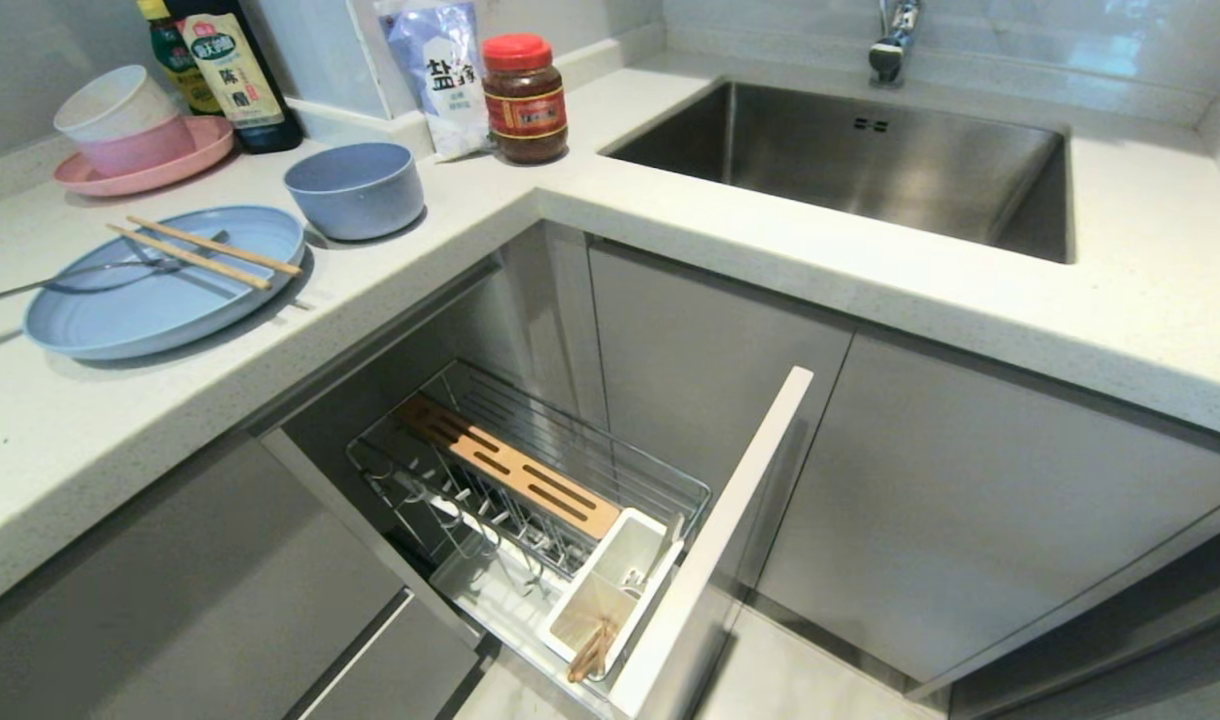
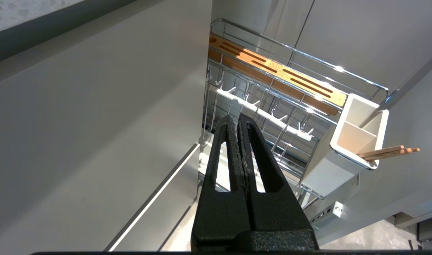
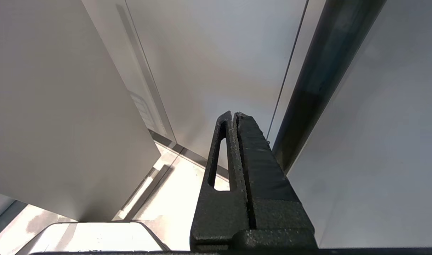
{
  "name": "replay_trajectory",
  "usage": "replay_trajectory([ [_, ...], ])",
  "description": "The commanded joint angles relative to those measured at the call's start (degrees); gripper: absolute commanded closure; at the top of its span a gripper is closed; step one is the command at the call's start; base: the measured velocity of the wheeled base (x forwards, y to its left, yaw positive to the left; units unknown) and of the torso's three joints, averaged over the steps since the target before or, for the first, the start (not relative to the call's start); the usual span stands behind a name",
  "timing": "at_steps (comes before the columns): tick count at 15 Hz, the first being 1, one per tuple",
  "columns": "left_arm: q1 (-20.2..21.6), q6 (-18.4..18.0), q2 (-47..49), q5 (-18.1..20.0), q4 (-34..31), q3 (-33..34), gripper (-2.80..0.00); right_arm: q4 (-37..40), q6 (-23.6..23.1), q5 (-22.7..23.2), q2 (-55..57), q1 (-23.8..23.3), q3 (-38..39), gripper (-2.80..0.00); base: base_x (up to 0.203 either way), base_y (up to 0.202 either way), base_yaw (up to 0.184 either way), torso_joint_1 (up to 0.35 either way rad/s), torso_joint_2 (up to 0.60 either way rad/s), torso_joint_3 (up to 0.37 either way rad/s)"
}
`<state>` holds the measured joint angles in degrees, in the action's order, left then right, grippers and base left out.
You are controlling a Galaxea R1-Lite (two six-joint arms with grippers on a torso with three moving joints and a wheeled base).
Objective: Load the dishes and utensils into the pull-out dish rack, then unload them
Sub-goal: Pick up the bowl and place it in the cupboard
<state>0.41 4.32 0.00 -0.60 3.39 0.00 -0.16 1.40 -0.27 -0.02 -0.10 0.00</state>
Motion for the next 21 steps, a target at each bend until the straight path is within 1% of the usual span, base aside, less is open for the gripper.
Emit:
replay_trajectory([
  [1,0.0,0.1,0.1,0.0,0.0,1.5,0.0,0.0,0.0,0.0,-0.2,0.0,0.1,0.0,0.0,0.0,0.0,0.0,0.0,0.0],
  [5,0.0,-0.3,0.1,-0.2,0.0,1.1,0.0,0.0,0.0,0.0,-0.2,0.0,0.1,0.0,0.0,0.0,0.0,0.0,0.0,0.0],
  [6,0.0,-0.4,0.1,-0.3,0.1,-0.3,0.0,0.0,0.0,0.0,-0.2,0.0,0.1,0.0,0.0,0.0,0.0,0.0,0.0,0.0],
  [8,0.0,-0.3,0.1,-0.7,-0.5,-6.8,0.0,0.0,0.0,0.0,-0.2,0.0,0.1,0.0,0.0,0.0,0.0,0.0,0.0,0.0],
  [10,0.0,-0.5,1.6,-0.8,-2.2,-16.8,0.0,0.0,0.0,0.0,-0.2,0.0,0.1,0.0,0.0,0.0,0.0,0.0,0.0,0.0],
  [12,0.1,-0.6,7.1,-0.8,-4.1,-28.9,0.0,0.0,0.0,0.0,-0.2,0.0,0.1,0.0,0.0,0.0,0.0,0.0,0.0,0.0],
  [15,0.3,-0.8,22.2,-1.0,-5.4,-49.8,0.0,0.0,0.0,0.0,-0.2,0.0,0.1,0.0,0.0,0.0,0.0,0.0,0.0,0.0],
  [17,0.5,-1.5,32.4,-1.3,-5.8,-62.4,0.0,0.0,0.0,0.0,-0.2,0.0,0.1,0.0,0.0,0.0,0.0,0.0,0.0,0.0],
  [18,0.6,-1.7,37.5,-1.4,-5.9,-67.7,0.0,0.0,0.0,0.0,-0.2,0.0,0.1,0.0,0.0,0.0,0.0,0.0,0.0,0.0],
  [19,0.9,-1.8,42.1,-1.6,-6.0,-71.6,0.0,0.0,0.0,0.0,-0.2,0.0,0.1,0.0,0.0,0.0,0.0,0.0,0.0,0.0],
  [21,0.6,-0.9,51.0,-2.9,-6.2,-77.8,0.0,0.0,0.0,0.0,-0.2,0.0,0.1,0.0,0.0,0.0,0.0,0.0,0.0,0.0],
])
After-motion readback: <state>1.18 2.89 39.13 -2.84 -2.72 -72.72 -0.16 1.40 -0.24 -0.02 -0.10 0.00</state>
